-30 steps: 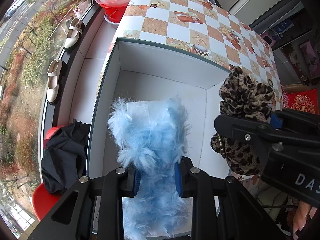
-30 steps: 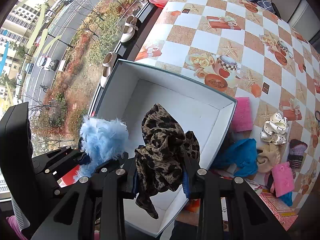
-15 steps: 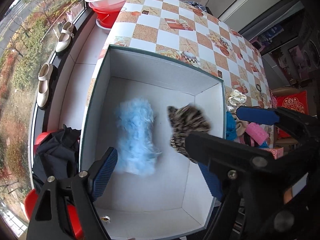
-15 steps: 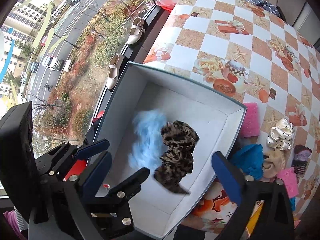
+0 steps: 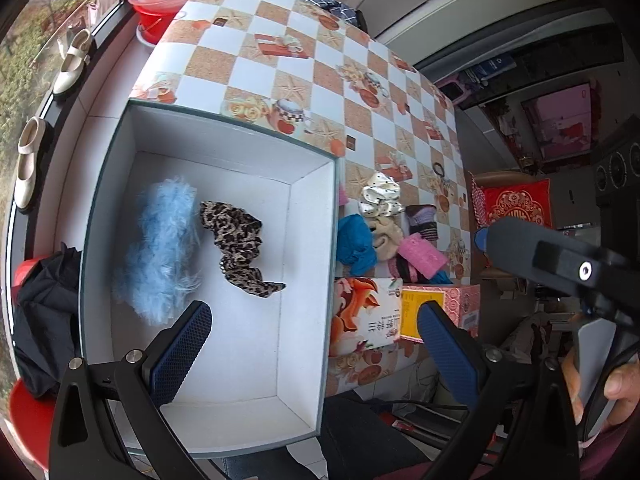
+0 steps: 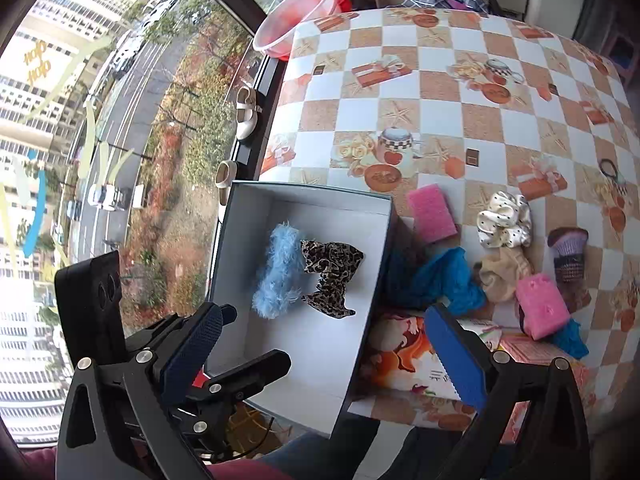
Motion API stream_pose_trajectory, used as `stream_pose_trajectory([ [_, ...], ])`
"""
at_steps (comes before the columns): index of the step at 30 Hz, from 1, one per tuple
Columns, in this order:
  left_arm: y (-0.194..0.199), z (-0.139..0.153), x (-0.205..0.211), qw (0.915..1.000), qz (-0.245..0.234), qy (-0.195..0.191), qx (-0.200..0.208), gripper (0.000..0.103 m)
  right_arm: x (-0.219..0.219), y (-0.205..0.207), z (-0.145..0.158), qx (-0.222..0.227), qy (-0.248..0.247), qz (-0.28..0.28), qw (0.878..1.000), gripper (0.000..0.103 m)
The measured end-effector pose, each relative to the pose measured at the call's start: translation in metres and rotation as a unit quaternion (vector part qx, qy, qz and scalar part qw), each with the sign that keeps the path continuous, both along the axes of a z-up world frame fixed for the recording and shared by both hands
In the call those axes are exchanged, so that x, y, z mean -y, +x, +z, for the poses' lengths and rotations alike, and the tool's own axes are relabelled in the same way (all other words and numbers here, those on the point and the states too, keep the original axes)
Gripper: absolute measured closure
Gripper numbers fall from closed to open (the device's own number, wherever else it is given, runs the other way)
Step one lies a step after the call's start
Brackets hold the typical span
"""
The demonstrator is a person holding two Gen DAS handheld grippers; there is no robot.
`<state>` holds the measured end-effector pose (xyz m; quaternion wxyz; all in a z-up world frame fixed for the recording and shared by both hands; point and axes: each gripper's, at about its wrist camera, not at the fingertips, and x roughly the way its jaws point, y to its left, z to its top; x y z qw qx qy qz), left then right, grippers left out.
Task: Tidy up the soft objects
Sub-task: 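Open both grippers to drop the boa and scrunchie into the box, then grasp the polka-dot scrunchie with the left gripper while the right gripper grasps the knit hat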
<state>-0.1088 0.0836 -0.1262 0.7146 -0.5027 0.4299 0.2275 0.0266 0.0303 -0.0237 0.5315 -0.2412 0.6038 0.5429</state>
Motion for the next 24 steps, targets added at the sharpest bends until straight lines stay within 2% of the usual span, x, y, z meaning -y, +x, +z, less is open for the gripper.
stream_pose_trajectory([
  [3,0.013,0.015,0.009,0.9996,-0.015,-0.017,0.018,0.0,0.021,0.033,0.008,-0.044,-0.006,-0.046,0.998,0.001],
  [6,0.027,0.024,0.017,0.9989,-0.023,-0.032,0.025,0.0,0.041,0.069,0.013,-0.068,-0.01,-0.086,0.994,0.001],
  [12,0.057,0.043,0.037,0.9988,-0.045,-0.018,0.002,0.0,0.078,0.153,0.012,-0.029,-0.026,-0.151,0.988,0.001],
  [15,0.08,0.044,0.04,0.9981,-0.054,-0.007,-0.03,0.0,0.093,0.195,-0.01,-0.014,-0.052,-0.179,0.982,0.001],
  [18,0.109,0.039,0.034,0.9958,-0.057,0.01,-0.071,0.0,0.102,0.226,-0.041,0.008,-0.082,-0.183,0.98,0.001],
  [24,0.195,0.001,0.011,0.9846,-0.091,0.045,-0.142,0.0,0.099,0.254,-0.108,0.01,-0.115,-0.163,0.98,0.001],
])
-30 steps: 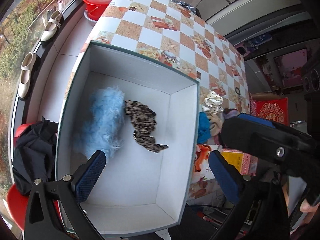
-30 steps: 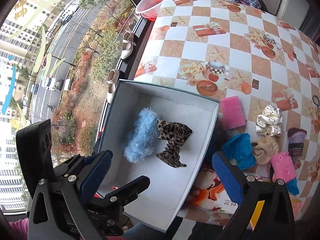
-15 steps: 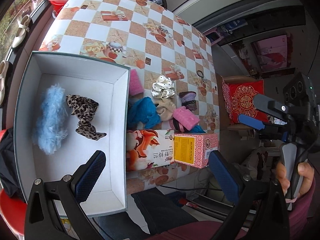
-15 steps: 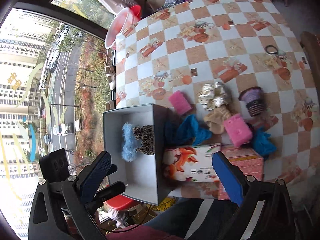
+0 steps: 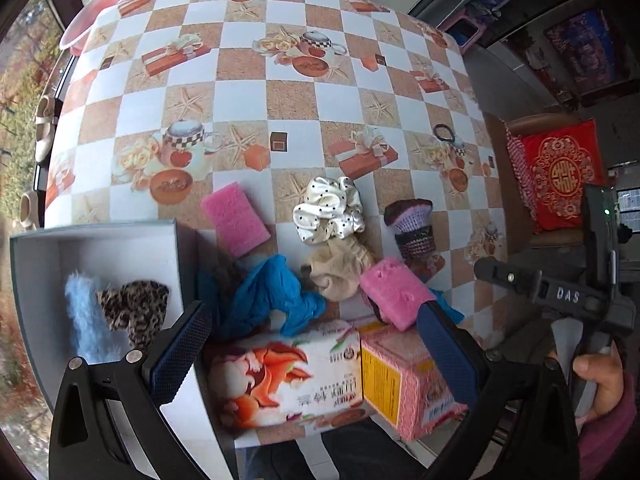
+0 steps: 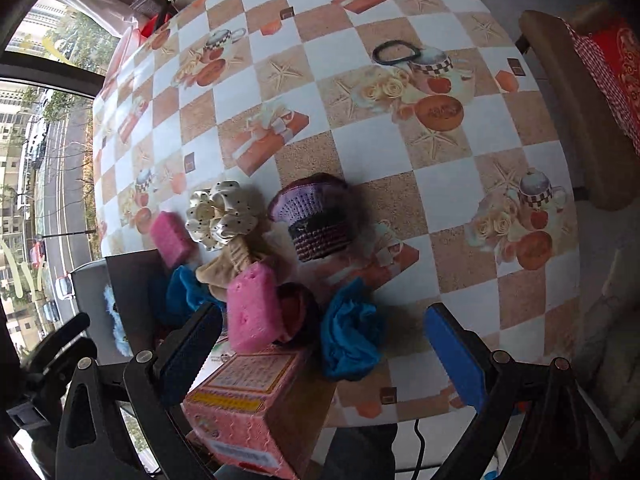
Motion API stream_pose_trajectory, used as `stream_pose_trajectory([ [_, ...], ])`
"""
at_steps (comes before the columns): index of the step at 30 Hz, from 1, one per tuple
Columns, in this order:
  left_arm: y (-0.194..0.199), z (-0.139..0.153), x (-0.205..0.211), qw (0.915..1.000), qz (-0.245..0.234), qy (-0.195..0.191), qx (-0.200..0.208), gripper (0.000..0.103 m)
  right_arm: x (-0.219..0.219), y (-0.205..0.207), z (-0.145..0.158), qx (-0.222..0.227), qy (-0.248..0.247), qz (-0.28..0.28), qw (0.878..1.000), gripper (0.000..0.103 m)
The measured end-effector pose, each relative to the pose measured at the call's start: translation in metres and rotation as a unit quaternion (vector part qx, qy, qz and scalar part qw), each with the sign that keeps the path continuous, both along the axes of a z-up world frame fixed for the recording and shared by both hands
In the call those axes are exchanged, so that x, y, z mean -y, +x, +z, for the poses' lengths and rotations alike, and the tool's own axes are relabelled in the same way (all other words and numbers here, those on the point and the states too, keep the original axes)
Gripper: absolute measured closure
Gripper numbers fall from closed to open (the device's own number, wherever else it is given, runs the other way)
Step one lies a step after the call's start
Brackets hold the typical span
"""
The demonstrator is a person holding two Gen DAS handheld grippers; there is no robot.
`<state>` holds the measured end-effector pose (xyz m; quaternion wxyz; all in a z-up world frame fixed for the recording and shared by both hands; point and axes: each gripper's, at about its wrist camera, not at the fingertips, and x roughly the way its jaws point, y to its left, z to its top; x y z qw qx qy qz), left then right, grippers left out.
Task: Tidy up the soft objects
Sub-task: 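Grasp the polka-dot scrunchie with the left gripper while the right gripper grasps the knit hat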
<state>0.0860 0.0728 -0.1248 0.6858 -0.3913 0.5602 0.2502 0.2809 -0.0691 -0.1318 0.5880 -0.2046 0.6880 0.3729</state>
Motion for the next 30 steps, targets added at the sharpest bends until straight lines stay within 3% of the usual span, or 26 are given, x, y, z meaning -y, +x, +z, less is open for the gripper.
stream_pose_trajectory([
  [7,0.073,-0.07,-0.021,0.9966,-0.021,0.005,-0.079,0.0,-0.025,0.003,-0.046,0.015,-0.005,0.048,0.999,0.001],
  [13,0.086,-0.115,-0.03,0.991,-0.017,-0.011,-0.133,0.0,-0.037,0.006,-0.072,0.02,-0.004,0.078,0.997,0.001],
  [21,0.085,-0.145,-0.035,0.9865,-0.027,-0.032,-0.158,0.006,-0.056,-0.001,-0.092,0.044,0.01,0.129,0.991,0.002],
  [22,0.085,-0.144,-0.034,0.9862,-0.029,-0.026,-0.161,0.006,-0.058,-0.001,-0.093,0.045,0.011,0.129,0.991,0.004],
  [23,0.085,-0.143,-0.035,0.986,-0.031,-0.022,-0.162,0.007,-0.058,0.001,-0.093,0.043,0.013,0.128,0.991,0.017],
  [26,0.085,-0.14,-0.033,0.9853,-0.04,-0.019,-0.165,0.011,-0.062,0.005,-0.092,0.045,0.015,0.128,0.991,0.039],
  [28,0.083,-0.134,-0.031,0.9855,-0.046,-0.008,-0.163,0.02,-0.065,0.007,-0.089,0.04,0.018,0.13,0.991,0.047],
  [29,0.082,-0.129,-0.031,0.986,-0.05,0.0,-0.159,0.033,-0.065,0.009,-0.088,0.032,0.022,0.123,0.992,0.052],
  [30,0.08,-0.123,-0.03,0.9875,-0.054,0.005,-0.148,0.056,-0.065,0.013,-0.085,0.027,0.026,0.113,0.993,0.052],
])
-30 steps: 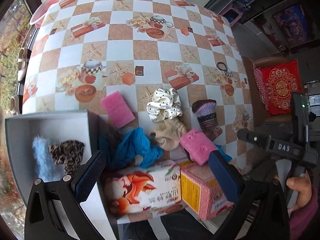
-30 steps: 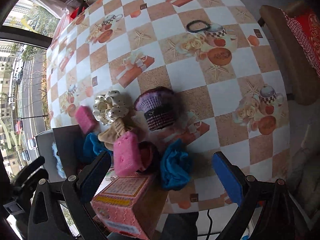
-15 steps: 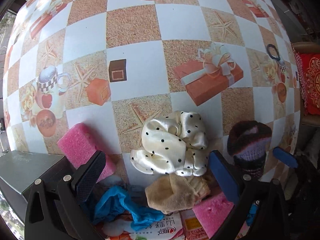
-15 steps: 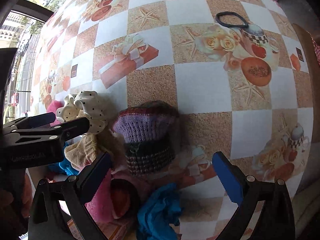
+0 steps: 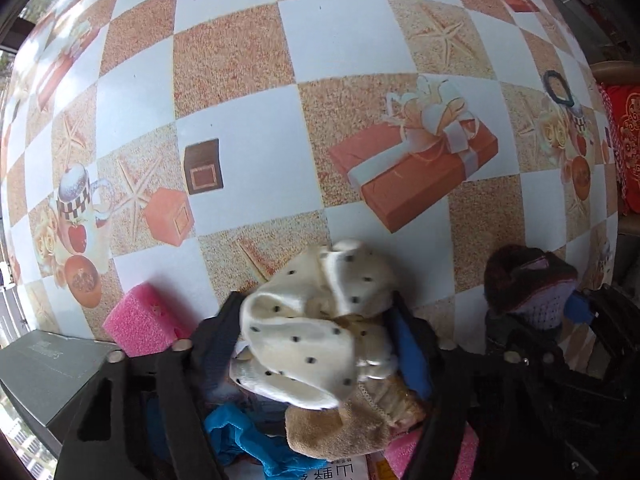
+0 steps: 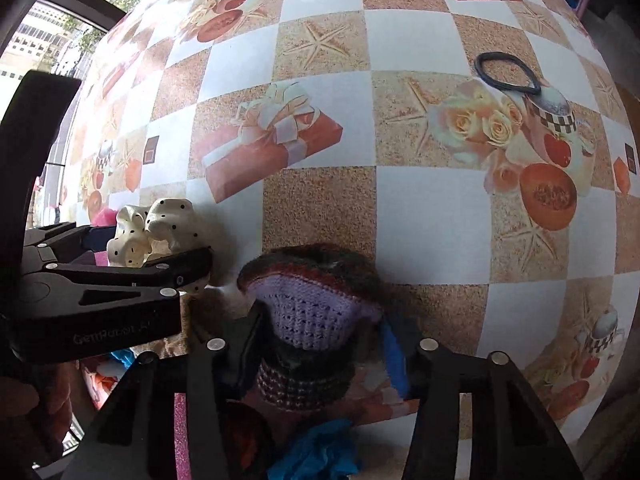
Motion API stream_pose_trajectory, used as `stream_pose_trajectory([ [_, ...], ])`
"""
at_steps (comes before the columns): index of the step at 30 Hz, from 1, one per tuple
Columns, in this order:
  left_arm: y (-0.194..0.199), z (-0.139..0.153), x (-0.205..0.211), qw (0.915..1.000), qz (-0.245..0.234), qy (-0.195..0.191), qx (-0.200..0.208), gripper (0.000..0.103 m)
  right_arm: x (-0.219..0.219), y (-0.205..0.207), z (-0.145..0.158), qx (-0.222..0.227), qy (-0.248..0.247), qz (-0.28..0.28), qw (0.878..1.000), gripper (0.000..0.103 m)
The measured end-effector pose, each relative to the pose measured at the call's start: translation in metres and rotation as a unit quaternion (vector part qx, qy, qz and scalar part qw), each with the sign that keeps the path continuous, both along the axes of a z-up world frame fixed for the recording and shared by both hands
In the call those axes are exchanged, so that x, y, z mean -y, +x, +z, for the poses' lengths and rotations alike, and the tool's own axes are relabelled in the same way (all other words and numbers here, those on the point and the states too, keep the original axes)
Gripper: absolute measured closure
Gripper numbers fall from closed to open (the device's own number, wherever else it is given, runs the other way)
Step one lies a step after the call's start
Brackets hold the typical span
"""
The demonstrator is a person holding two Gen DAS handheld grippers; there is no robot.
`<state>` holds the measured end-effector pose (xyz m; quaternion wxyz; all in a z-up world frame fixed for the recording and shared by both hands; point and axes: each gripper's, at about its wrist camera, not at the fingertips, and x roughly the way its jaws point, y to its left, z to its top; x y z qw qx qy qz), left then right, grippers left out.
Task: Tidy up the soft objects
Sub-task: 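Grasp the polka-dot scrunchie with the left gripper while the right gripper grasps the knit hat, then carry the polka-dot scrunchie and knit hat over the white box with both grippers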
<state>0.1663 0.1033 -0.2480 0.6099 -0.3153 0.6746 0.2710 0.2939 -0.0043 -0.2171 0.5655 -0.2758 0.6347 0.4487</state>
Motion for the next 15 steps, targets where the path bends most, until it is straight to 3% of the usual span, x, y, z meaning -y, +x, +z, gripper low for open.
stream_pose_trajectory([
  [2,-0.005,0.006,-0.002,0.9995,0.001,-0.021,0.023,0.075,0.005,0.007,0.004,-0.002,0.006,-0.015,1.0,0.053],
  [7,-0.02,0.035,-0.005,0.9986,0.015,-0.003,0.05,0.075,0.013,0.02,0.021,-0.005,0.021,-0.033,0.999,0.053],
  [15,-0.056,0.101,0.016,0.9954,-0.005,0.041,0.087,0.075,0.03,0.014,0.066,0.001,0.054,-0.03,0.998,0.053],
])
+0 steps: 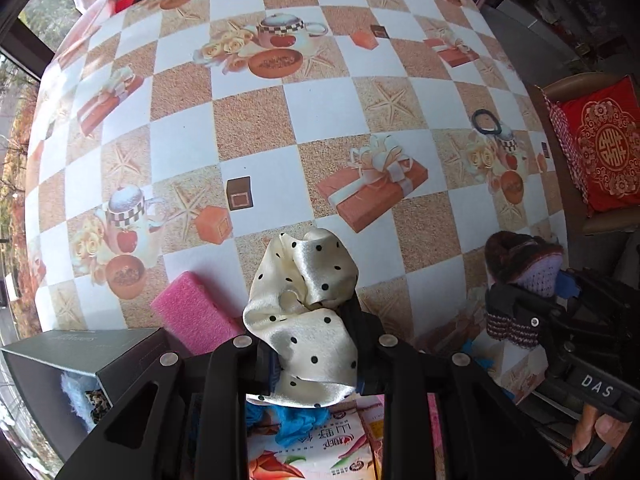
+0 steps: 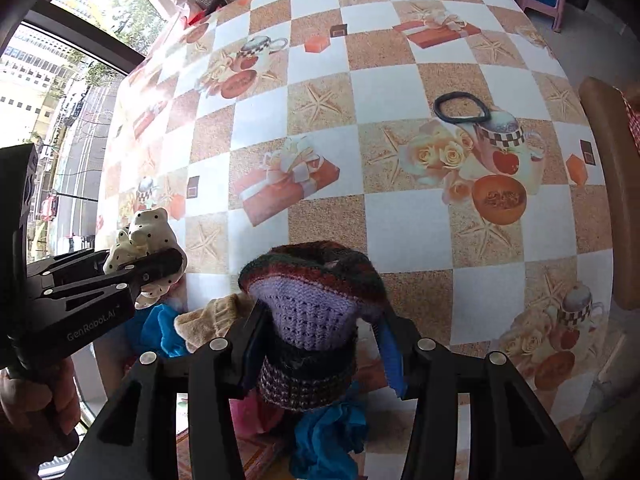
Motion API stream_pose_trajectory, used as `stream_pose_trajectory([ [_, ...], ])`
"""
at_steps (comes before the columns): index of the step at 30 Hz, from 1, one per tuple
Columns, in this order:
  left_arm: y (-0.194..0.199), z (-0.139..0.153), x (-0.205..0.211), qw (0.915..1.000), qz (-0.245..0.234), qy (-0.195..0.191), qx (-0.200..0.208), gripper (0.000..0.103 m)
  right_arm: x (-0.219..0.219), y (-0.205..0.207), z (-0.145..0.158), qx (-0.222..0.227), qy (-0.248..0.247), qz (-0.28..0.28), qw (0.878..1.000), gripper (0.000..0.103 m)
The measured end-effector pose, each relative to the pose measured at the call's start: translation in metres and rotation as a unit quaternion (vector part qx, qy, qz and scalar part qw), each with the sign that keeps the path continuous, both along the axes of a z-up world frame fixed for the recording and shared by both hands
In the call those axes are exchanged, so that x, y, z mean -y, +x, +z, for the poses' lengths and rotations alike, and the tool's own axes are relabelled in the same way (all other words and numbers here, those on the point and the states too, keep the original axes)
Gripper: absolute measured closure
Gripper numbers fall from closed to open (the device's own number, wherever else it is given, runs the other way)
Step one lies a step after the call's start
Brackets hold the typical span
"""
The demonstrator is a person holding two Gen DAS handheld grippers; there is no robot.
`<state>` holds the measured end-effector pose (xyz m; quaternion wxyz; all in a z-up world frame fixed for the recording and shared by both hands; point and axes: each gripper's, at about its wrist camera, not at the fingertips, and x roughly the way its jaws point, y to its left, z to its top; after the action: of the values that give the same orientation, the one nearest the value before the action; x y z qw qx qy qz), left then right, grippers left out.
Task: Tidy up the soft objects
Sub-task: 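Carry the polka-dot scrunchie and knit hat over the white box with both grippers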
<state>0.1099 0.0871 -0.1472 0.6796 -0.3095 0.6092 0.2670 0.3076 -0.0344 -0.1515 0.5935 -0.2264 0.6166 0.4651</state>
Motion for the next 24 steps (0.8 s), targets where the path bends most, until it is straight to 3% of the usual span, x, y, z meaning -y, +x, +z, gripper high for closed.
stream_pose_trajectory([
  [7,-0.015,0.045,0.018,0.9993,-0.007,0.016,0.032,0.075,-0.001,-0.035,0.035,0.002,0.027,0.023,0.999,0.053],
  [11,-0.002,0.045,0.038,0.9986,-0.014,0.019,0.047,0.075,0.001,-0.063,0.05,0.007,0.034,0.037,0.999,0.053],
  [24,-0.081,0.091,0.074,0.9959,-0.022,0.009,0.087,0.075,0.025,-0.135,0.107,0.013,0.048,0.078,0.996,0.053],
])
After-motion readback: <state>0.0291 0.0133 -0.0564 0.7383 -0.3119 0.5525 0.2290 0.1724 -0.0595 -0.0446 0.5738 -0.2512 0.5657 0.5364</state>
